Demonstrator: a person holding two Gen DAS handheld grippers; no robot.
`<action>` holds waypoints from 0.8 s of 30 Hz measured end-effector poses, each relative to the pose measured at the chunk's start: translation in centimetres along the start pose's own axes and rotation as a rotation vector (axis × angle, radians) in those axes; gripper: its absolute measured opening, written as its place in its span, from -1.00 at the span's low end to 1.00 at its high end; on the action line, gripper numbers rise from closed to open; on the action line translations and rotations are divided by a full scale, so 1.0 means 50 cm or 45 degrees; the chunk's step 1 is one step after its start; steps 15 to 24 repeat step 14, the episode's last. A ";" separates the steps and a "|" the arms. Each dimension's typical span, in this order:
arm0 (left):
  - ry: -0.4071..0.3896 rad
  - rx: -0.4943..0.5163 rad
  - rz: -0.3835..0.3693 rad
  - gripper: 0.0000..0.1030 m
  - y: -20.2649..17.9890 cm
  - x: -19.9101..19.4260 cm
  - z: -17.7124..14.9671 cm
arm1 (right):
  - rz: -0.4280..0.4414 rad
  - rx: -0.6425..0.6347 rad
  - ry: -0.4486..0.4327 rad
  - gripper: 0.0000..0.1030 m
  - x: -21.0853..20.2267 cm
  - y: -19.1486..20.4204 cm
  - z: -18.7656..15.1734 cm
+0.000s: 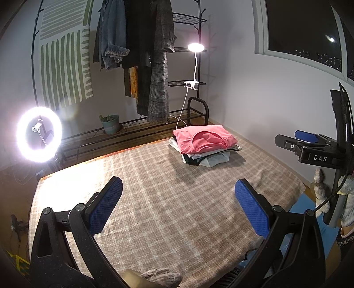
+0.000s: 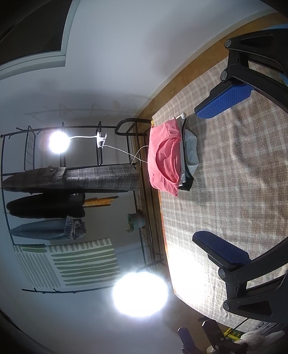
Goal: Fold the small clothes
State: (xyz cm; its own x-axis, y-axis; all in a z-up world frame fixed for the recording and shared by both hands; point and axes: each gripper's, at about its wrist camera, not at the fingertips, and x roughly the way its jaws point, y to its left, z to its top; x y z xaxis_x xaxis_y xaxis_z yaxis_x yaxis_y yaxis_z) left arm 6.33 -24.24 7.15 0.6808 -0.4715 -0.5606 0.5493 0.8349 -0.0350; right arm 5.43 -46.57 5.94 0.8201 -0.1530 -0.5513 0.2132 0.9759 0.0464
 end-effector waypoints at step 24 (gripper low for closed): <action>-0.046 0.004 0.027 1.00 0.027 -0.014 0.020 | 0.010 -0.013 0.007 0.99 -0.002 0.016 0.004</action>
